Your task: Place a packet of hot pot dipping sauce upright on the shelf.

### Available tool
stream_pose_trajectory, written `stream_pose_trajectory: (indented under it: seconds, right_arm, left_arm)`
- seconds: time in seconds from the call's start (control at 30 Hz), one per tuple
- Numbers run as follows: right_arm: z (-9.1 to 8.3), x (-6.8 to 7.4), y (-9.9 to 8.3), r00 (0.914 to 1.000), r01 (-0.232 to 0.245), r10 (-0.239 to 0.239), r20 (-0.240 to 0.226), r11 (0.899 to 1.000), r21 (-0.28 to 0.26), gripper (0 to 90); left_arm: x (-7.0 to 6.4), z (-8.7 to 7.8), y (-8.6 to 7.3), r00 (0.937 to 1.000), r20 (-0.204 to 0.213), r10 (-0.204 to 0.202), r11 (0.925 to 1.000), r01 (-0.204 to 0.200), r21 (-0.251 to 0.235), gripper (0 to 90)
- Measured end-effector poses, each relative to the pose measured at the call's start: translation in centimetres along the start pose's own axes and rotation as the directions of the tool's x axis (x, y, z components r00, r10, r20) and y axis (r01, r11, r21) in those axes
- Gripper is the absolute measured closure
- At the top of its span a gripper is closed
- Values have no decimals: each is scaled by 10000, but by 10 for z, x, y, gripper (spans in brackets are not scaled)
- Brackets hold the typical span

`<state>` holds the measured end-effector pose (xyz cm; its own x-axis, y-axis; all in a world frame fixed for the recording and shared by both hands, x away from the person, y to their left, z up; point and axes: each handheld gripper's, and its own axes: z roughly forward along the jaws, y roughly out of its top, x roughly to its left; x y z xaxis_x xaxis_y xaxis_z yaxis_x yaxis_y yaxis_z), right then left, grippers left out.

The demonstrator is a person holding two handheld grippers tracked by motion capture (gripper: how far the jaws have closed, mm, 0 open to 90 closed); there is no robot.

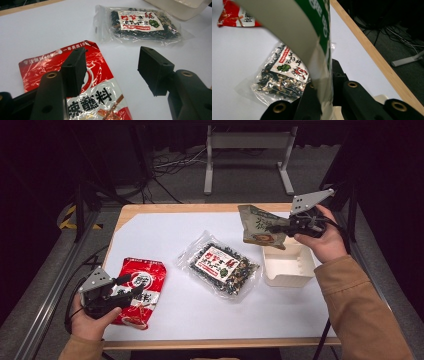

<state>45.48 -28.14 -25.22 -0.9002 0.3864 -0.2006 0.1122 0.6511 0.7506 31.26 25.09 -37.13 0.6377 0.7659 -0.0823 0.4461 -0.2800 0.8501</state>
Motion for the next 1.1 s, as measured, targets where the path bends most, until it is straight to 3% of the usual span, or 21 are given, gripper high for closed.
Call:
stream_pose_trajectory:
  seconds: [0.5, 0.97, 1.1]
  right_arm:
    - [-9, -29, -8, 9988, -175, 179, 464, 9998, -83, 888]
    - [-10, -60, -29, 9945, -506, 527, 910, 9984, -253, 888]
    - [-10, -69, -34, 9933, -659, 660, 952, 9978, -47, 889]
  left_arm:
    - [3, 9, -1, 9999, 36, 167, 9999, -167, 4, 371]
    - [5, 19, 3, 9994, 293, 209, 9997, -212, 94, 343]
    - [5, 22, 4, 9986, 387, 356, 9992, -362, 168, 344]
